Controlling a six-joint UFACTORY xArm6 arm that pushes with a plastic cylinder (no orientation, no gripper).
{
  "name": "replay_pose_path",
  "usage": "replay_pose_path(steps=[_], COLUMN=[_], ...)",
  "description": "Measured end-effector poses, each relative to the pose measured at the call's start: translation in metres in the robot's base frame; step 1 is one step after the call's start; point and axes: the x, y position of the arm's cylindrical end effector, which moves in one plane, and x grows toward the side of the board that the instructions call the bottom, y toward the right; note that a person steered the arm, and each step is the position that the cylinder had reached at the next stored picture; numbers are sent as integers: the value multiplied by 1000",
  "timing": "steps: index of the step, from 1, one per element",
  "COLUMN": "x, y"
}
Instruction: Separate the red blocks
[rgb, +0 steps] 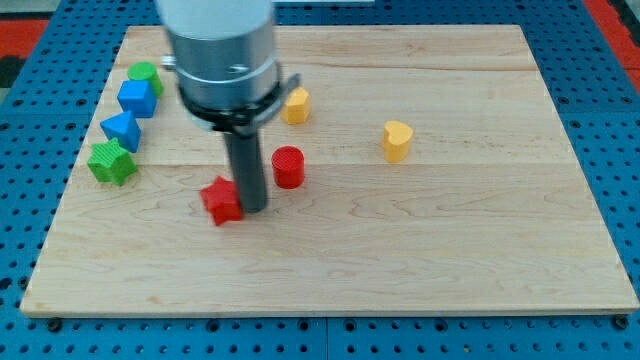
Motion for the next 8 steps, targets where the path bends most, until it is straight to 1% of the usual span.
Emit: replay_pose_path(steps=[2,3,4,5,7,8], x=[60,46,31,16,-26,-33], y=[-7,-28,-34,-17,-16,-5])
